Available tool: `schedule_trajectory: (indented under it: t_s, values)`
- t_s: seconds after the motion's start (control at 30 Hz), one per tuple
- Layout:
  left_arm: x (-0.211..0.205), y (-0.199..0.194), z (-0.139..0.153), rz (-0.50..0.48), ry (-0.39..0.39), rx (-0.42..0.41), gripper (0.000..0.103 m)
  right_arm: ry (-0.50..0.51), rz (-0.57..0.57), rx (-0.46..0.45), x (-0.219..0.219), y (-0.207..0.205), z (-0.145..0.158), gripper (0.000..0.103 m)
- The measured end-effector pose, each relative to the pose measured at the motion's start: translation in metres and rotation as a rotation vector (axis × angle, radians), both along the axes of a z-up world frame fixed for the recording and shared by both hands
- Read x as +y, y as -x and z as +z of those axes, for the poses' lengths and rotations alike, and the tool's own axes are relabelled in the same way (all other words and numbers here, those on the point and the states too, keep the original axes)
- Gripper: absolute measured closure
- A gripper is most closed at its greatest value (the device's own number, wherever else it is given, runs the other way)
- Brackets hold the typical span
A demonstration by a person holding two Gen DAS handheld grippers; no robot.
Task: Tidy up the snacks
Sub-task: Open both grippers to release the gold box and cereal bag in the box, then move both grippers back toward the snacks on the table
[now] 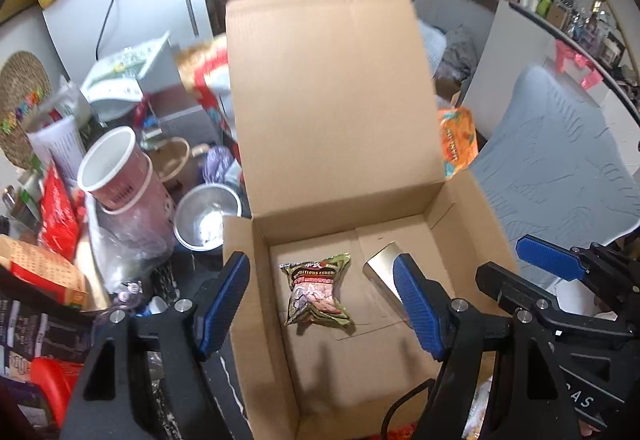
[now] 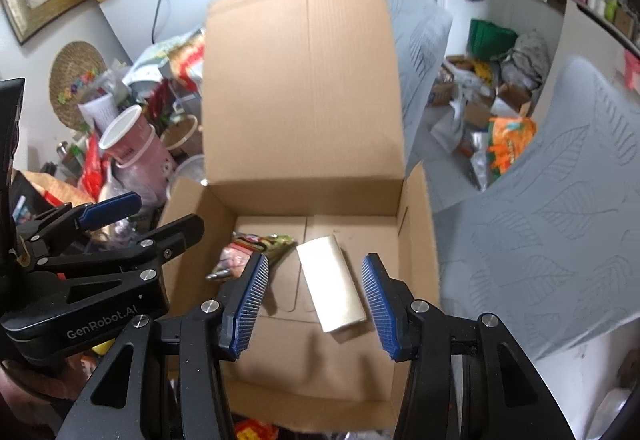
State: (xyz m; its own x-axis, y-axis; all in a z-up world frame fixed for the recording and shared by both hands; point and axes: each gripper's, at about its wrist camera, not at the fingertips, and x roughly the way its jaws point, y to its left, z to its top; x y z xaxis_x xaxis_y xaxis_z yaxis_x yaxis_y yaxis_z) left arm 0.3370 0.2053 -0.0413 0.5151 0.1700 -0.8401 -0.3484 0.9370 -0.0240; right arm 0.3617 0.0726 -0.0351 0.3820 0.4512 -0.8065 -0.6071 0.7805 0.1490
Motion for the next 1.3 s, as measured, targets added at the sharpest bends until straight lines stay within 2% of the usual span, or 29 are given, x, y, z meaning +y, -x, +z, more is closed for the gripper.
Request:
schedule_trajectory:
  t_s: [0.23, 0.6, 0.7, 0.8, 0.93, 1.3]
  values:
    - [-0.023, 0.036, 0.050, -0.035, -0.028, -0.088, 0.029, -0.039, -0.020, -0.080, -0.022, 0.036, 0.044, 0.054]
    - [-0.059, 0.098, 0.101, -0.077, -0.058, -0.184, 0.029, -0.093, -0.041, -0.185, -0.058, 0.107, 0.098, 0.054]
    - [-0.069, 0.115, 0.110, -0.084, -0.056, -0.199, 0.029, -0.100, -0.045, -0.207, -0.068, 0.125, 0.106, 0.054]
    - [-0.079, 0.133, 0.117, -0.098, -0.058, -0.217, 0.029, -0.110, -0.052, -0.230, -0.079, 0.146, 0.113, 0.047]
    - [-0.091, 0.152, 0.124, -0.115, -0.068, -0.232, 0.029, -0.116, -0.064, -0.255, -0.095, 0.172, 0.120, 0.047]
    - [-0.132, 0.200, 0.122, -0.211, -0.044, -0.226, 0.029, -0.134, -0.130, -0.240, -0.140, 0.228, 0.112, 0.047]
